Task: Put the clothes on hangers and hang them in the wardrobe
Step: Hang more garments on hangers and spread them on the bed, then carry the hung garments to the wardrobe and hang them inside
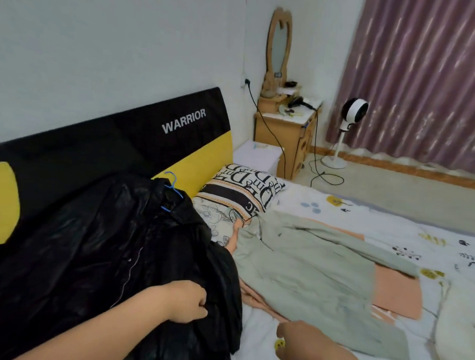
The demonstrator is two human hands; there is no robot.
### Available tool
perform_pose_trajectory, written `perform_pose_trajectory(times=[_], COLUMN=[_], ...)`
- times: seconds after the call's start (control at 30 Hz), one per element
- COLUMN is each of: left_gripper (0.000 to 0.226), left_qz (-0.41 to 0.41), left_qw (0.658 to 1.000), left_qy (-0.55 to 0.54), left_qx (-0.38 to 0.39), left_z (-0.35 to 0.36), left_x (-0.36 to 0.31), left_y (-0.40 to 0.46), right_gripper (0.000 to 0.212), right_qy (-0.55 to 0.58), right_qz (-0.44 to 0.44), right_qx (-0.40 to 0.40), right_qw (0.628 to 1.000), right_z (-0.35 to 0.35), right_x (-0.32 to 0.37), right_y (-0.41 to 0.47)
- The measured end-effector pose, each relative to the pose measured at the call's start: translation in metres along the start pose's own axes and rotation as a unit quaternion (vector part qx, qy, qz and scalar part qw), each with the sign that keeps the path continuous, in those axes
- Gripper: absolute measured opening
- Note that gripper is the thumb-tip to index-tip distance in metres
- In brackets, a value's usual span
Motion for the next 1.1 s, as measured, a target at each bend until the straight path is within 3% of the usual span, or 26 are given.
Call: perform_pose_trajectory(times=[0.23, 0.33, 0.7, 0.93, 1.1], left_gripper=[0.041, 0.04, 0.039, 0.035, 0.041], left_qz=[-0.033, -0.049, -0.053, -0.075, -0.093], left_qw=[0.998, 0.997, 0.995, 0.971, 0.95], left_qy=[-0.041, -0.028, -0.044, -0.026, -0.027], left_qx=[-0.016, -0.043, -0.068, -0.226, -0.298], left_z=[-0.013, -0.029, -0.073, -0.136, -0.167], left_x=[0.072, 0.113, 0.296, 0.392, 0.417], left_y=[-0.065, -0.08, -0.06, 0.005, 0.075], right_gripper=[0.05, 0.044, 0.042, 0.041, 0.056], right_qy=[-0.001, -0.031, -0.024, 0.049, 0.15], right_qz=[-0.049, -0.032, 0.011, 0.006, 0.001], right_qx=[-0.012, 0.006, 0.039, 0.009, -0.063], right_qw=[0.999, 0.999, 0.999, 0.999, 0.987], right_z=[-0.023, -0.033, -0.042, -0.049, -0.047], right_x=[0.072, 0.101, 0.241, 0.327, 0.373], right_y=[-0.032, -0.033, 0.088, 0.206, 0.286])
Point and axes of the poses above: each hand's wrist, its own y-axis towards the middle knuckle, its own z-axis out of the palm, x = y × z, the point moved 6 cm from there along y, towards the middle knuckle, and after that the axes turned 1 degree about x, right-handed, at the moved point
